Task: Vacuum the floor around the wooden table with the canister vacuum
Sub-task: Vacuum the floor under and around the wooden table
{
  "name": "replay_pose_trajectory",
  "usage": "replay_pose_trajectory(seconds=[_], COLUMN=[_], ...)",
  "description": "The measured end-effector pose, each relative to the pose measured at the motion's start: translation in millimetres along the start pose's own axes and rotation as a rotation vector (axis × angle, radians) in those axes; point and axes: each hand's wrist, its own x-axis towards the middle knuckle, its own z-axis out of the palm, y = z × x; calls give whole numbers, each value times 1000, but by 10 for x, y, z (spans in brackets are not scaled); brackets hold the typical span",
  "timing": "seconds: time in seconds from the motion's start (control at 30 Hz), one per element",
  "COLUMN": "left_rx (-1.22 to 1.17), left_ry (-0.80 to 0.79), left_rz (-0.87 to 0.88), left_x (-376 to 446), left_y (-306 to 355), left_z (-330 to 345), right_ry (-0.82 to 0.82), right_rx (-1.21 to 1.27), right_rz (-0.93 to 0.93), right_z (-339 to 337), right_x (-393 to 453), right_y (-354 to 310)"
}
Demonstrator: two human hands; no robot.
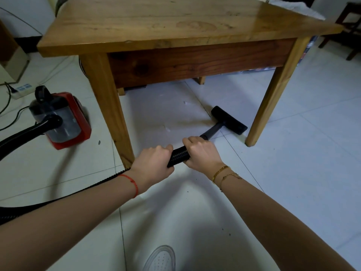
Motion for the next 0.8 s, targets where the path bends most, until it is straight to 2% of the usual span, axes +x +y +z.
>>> replay_pose_trajectory(seconds=[0.2,0.5,0.8], left_rx=[-44,-151,-182], left_ry=[-22,3,83], left_rz=[1,-8,-61], left_x=[499,1183,1460], left_y=[207,392,215], left_z=[124,264,208], right_ry=[-138,-298,-185], right_rx=[24,51,152], right_rz=[221,317,307], right_z=[152,282,313], right_x=[68,363,772], right_y=[348,917,1017])
